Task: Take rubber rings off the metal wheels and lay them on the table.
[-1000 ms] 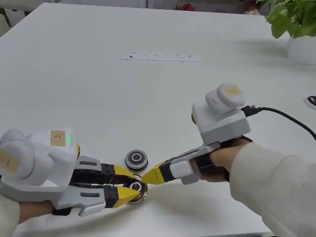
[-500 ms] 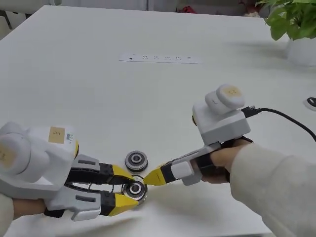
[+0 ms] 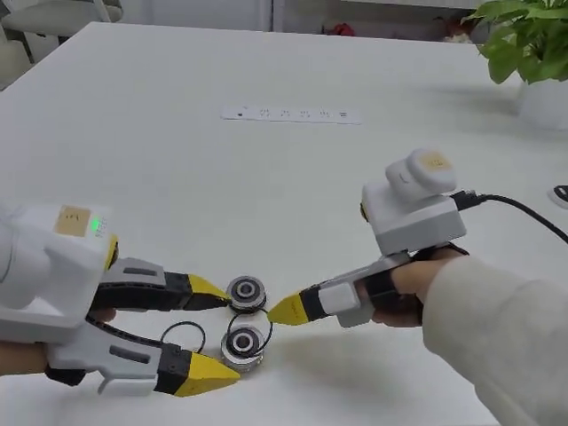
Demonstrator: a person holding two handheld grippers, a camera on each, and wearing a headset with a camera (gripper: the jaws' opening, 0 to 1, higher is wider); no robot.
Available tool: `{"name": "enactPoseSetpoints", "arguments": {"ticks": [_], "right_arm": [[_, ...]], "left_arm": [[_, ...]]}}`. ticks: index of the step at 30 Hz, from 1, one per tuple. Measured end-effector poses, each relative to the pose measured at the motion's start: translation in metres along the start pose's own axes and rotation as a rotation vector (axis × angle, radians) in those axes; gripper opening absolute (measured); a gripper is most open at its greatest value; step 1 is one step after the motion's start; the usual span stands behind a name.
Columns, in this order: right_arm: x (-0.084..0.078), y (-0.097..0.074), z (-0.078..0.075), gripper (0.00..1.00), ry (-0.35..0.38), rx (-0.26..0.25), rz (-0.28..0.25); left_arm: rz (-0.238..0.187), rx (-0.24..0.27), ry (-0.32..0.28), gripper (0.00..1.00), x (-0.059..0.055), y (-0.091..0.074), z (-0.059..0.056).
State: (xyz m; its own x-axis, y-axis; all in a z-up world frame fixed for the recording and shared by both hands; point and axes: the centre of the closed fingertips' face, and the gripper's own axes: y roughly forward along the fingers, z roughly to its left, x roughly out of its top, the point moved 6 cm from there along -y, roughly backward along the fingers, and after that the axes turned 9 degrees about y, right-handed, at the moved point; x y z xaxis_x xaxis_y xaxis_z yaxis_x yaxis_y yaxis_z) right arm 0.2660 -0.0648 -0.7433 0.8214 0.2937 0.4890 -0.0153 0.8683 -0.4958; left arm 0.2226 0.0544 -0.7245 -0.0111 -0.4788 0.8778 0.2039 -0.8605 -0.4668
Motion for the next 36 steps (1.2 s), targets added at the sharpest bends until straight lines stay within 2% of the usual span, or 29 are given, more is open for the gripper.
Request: {"name": "enactPoseSetpoints", "arguments": {"ticks": [5, 9, 15, 26, 31, 36], "right_arm": [[0.005, -0.006, 0.0, 0.0, 0.005, 0.0, -0.033], [0.009, -0.011, -0.001, 0.0, -0.004, -0.011, -0.054], [0.014, -0.016, 0.007, 0.0, -0.017, 0.009, -0.093], [0.018, -0.019, 0.016, 0.0, -0.049, 0.021, -0.117], [0.019, -0.019, 0.021, 0.0, -0.064, 0.029, -0.122], [0.021, -0.019, 0.023, 0.0, -0.07, 0.036, -0.135]], "left_arm": [[-0.017, 0.031, -0.007, 0.53, 0.004, -0.01, 0.002], [-0.01, 0.06, 0.0, 0.57, 0.004, -0.015, 0.003], [-0.027, 0.105, -0.009, 0.65, 0.008, -0.025, 0.004], [-0.055, 0.224, -0.054, 0.73, 0.006, -0.05, 0.008], [-0.048, 0.285, -0.065, 0.76, 0.004, -0.06, 0.009], [-0.056, 0.325, -0.077, 0.77, 0.004, -0.067, 0.011]]}}
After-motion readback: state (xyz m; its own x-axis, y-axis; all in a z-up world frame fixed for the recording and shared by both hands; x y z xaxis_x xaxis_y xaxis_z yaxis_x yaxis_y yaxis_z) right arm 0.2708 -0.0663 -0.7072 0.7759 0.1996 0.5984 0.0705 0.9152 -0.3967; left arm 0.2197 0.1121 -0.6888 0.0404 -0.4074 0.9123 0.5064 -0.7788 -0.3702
